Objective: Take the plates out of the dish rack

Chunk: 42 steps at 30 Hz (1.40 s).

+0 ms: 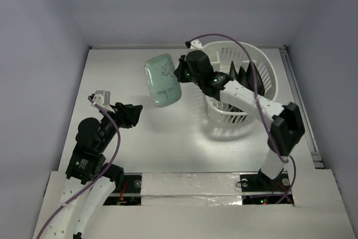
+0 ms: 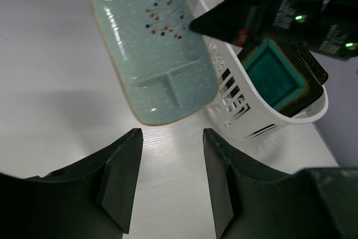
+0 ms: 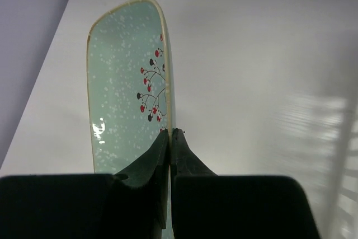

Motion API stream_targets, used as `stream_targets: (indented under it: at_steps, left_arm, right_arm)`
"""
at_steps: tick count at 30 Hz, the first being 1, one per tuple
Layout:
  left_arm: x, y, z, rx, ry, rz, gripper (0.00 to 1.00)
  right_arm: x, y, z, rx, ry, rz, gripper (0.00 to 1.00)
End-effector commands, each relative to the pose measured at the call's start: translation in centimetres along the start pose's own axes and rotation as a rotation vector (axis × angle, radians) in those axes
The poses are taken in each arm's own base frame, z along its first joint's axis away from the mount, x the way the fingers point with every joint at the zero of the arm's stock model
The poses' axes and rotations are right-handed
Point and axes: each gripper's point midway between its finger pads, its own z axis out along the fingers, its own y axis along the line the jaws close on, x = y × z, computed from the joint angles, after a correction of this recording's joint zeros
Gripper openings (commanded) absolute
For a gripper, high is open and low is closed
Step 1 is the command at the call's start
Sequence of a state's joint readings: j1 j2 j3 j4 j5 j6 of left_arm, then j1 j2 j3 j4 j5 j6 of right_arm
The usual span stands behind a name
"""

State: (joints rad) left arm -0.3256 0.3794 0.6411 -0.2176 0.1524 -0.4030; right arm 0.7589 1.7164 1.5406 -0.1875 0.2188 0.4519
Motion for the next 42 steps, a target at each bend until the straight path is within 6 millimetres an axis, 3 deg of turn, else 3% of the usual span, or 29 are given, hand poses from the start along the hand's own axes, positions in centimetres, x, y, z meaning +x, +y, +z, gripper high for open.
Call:
stream_targets:
  at_steps: [1,6,8,9,11,12,17,27,34,42]
  left_arm:
    - [-2.0,-0.6,-0.5,0.0,-0.064,0.002,0.43]
    - [-2.1,-0.6,-0.6,-0.001,-0.064,0.005,0.37]
    - [-2.0,-0.6,-0.5,-0.003,-0.064,0.007,0.3]
    - [-2.0,-0.5,-0.5,-0.004,-0.062,0.005,0.28]
    - [-2.0,-0.5,-0.5,-0.007,-0.062,0.005,0.2]
    - [-2.0,-0.5,-0.5,-0.007,-0.064,0.003,0.18]
    - [-1.9,-0.4,-0.5,-0.008,-0.061,0.003,0.15]
    - [-1.7,-0.4,-0.3,-0.007,-0.056,0.001,0.16]
    - [-1.6,-0.4,-0.3,-0.005,-0.051,0.001,0.21]
    - [-1.6,-0.5,-0.3,-0.001,-0.054,0.002,0.22]
  right_arm:
    - [-6.2,8.4,1.0,-0.275,-0.202,0.17,0.0]
    - [-2.6,10.9,6.1,-0.3,-0.125,0.196,0.0]
    - [-2.3,12.0,7.1,-0.317,-0.122,0.213,0.0]
    - [-0.5,11.7,8.7,-0.301,-0.092,0.217,0.0]
    - [-0.1,12.0,9.7,-0.304,-0.079,0.232,0.0]
    - [1.8,11.5,11.1,-0.286,-0.044,0.226,0.0]
    - [4.7,11.1,13.5,-0.268,0.009,0.243,0.0]
    - [8.2,9.4,15.5,-0.204,0.06,0.272,0.0]
    - [10.3,7.8,15.7,-0.153,0.09,0.264,0.32]
    - [10.4,7.3,15.1,-0.138,0.099,0.237,0.41]
